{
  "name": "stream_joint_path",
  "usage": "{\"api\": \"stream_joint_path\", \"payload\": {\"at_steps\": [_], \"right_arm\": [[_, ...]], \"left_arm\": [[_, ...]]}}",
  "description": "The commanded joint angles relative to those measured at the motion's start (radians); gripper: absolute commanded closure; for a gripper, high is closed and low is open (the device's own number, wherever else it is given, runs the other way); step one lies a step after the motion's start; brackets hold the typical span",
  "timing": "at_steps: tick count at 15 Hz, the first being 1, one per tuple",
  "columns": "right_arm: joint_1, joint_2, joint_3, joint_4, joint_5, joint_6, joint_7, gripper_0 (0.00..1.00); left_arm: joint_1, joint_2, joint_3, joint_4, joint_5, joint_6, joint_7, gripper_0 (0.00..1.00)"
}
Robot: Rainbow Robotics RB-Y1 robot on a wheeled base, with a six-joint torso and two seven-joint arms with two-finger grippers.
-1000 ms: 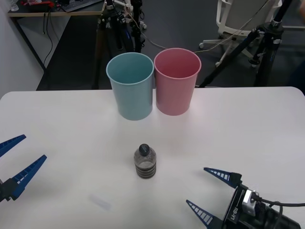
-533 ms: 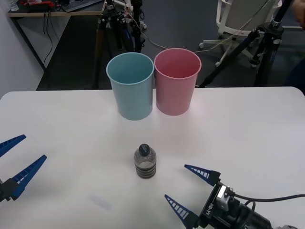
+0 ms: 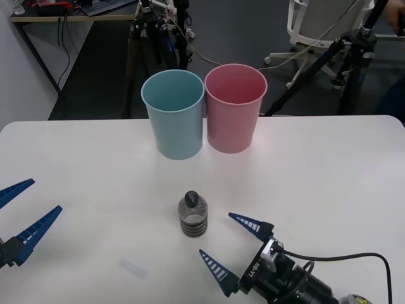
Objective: Grasp the object on the table and drop it into the matching bin: aluminum can to the light blue bin, PET bottle to the pink bin.
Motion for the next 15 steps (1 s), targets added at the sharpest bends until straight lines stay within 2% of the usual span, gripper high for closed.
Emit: {"api": "stream_joint_path", "payload": {"at_steps": [1, 15], "right_arm": [[-0.012, 0.02, 0.014, 0.001, 0.0, 0.039, 0.01, 0.0], [-0.069, 0.064, 0.102, 0.001, 0.0, 0.235, 0.053, 0.0]], "left_arm": [[0.0, 0.0, 0.0, 0.0, 0.0, 0.0, 0.0, 0.0], [0.0, 0.0, 0.0, 0.0, 0.0, 0.0, 0.0, 0.0]]}}
